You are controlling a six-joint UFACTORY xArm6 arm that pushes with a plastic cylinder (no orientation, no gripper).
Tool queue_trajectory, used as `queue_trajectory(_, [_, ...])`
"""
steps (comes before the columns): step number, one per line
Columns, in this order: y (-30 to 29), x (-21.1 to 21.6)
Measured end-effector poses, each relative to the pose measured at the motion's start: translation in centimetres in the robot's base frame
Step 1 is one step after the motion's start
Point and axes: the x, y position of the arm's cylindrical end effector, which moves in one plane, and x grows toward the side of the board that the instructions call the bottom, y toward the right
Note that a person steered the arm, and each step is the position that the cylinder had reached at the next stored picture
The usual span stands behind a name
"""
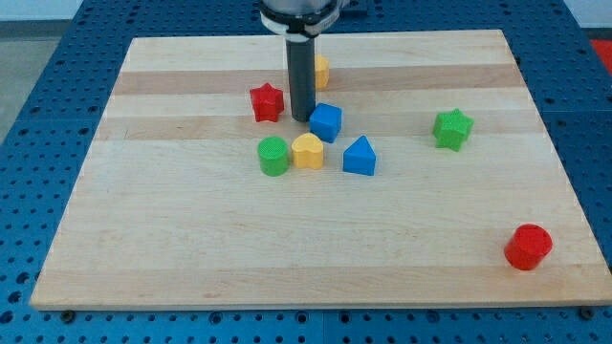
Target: Push red star to the left side
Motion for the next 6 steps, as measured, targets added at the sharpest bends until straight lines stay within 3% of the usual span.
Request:
queue_trajectory(4, [-11.5, -1.4])
queue_trajectory(6, [-13.4, -4.7])
